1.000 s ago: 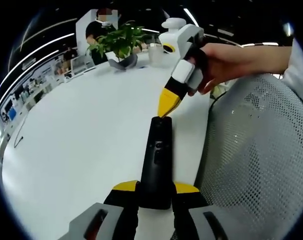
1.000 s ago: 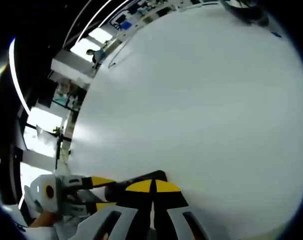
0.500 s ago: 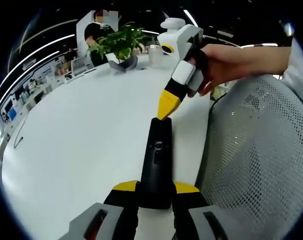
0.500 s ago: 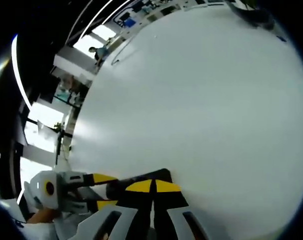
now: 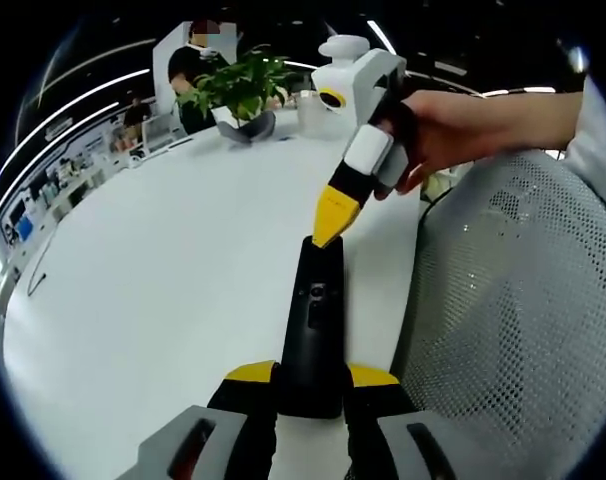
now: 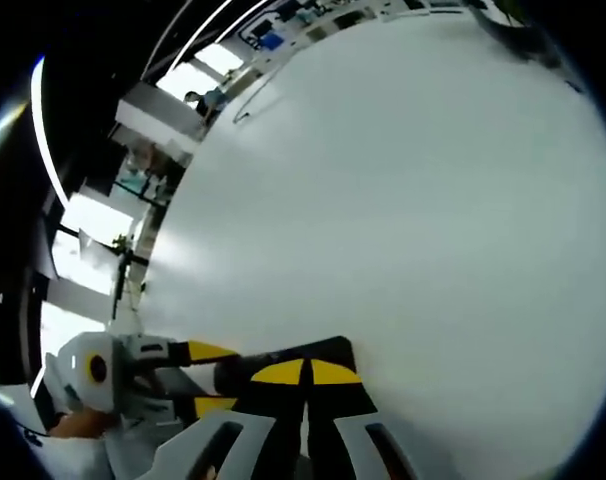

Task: Press the specified remote control buttons in sequence, fully releasing each button before pressing the next.

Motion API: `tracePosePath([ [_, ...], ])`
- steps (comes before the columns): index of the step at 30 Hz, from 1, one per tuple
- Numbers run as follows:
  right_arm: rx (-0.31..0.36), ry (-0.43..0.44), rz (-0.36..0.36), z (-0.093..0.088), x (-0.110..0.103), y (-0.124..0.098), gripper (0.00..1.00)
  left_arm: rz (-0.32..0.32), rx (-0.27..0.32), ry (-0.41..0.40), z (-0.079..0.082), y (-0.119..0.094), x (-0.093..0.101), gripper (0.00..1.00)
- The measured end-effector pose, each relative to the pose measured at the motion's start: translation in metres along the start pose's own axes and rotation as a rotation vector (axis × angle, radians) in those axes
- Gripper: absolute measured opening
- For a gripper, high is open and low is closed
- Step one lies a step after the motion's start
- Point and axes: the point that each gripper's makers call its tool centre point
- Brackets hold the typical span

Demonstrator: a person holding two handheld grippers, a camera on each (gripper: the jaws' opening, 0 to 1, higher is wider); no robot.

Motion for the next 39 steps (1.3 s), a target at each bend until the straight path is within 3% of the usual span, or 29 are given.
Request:
tracePosePath([
  [12,0.018,-0.049,-0.034,-0.0025,-0.0010,0.0010,0.00,0.000,0.005,-0.001,-0.0004,-0.0004,0.0012,0.25],
  [26,0.008,-0.009,0.003,-0.0015,-0.0006,-0.0001,0.00,-0.002,0.007,0.001,0.0003,-0.0012,0.0015,0.25],
  [39,-0.015,-0.057,0.000,-0.0032,-0.0087,0.0054,0.00,0.000,0.005,0.003,0.0004,-0.0013,0.0005,0.25],
])
Point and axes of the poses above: the point that each gripper's makers call its tool centre point, and the gripper's own axes: y roughly forward along the fingers, x roughly to its right, z roughly out of its top, and after that the axes turned 14 degrees about -x, right-handed
